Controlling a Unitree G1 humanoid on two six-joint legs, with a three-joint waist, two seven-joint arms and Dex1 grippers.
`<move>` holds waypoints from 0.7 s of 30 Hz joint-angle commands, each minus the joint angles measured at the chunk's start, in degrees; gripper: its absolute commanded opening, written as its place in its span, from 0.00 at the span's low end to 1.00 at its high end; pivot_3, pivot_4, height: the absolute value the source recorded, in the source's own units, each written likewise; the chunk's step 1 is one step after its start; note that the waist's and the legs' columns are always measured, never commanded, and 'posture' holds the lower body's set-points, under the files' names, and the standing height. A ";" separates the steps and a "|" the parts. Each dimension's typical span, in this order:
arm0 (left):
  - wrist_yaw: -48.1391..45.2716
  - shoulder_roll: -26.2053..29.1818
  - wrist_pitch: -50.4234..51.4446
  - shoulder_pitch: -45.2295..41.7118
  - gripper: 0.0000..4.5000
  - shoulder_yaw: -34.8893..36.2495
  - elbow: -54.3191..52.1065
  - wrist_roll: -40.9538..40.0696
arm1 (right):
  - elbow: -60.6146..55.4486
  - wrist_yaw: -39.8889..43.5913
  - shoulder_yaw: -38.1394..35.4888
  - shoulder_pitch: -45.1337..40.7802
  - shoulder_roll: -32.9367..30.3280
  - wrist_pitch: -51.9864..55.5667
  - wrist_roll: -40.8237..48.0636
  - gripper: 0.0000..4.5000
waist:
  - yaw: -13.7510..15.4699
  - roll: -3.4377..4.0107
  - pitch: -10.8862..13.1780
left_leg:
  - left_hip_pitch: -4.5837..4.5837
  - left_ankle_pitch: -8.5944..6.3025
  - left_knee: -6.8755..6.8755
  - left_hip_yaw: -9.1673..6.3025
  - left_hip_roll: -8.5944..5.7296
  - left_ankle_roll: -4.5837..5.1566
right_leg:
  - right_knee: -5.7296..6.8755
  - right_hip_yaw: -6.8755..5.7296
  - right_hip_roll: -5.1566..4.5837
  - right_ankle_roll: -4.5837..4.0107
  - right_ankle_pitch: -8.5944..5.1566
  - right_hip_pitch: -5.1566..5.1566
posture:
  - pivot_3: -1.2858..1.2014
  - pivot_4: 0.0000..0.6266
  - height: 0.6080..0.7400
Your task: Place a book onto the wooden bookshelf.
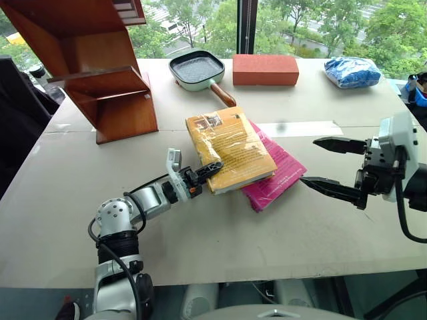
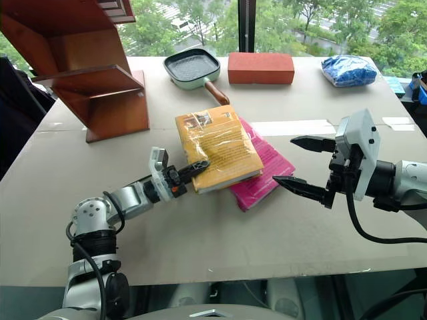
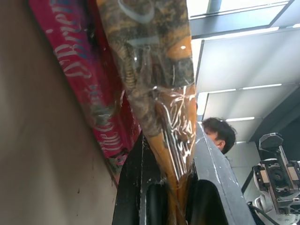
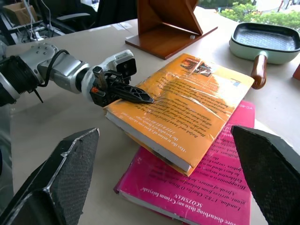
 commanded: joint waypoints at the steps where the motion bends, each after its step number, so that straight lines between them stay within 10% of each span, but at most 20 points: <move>1: -0.32 3.56 -5.27 -1.01 0.01 -0.44 -14.83 1.91 | 2.75 -1.50 -1.34 -3.38 0.76 -2.22 3.36 1.00 | 0.05 -0.03 0.02 | 0.00 0.00 -0.01 -0.01 0.00 0.00 | -0.01 -0.01 0.00 -0.01 0.00 0.00 | 0.52 0.24 1.00; 11: -13.95 39.72 -41.88 -17.74 0.01 -29.84 -28.49 63.36 | 17.11 -0.91 4.84 -18.21 6.29 -5.76 4.46 1.00 | 0.10 -0.06 0.17 | -0.09 0.00 -0.15 0.09 -0.01 -0.01 | -0.22 0.41 0.28 -0.04 0.01 -0.09 | 0.52 0.24 1.00; 21: -17.96 57.79 -60.09 -20.10 0.01 -31.41 -17.36 94.04 | 24.76 -0.95 9.07 -27.46 10.32 -9.34 0.05 1.00 | -0.24 0.01 0.21 | -1.01 0.00 -0.23 0.20 0.04 0.00 | -0.16 0.59 0.39 0.26 0.14 -1.16 | 0.52 0.24 1.00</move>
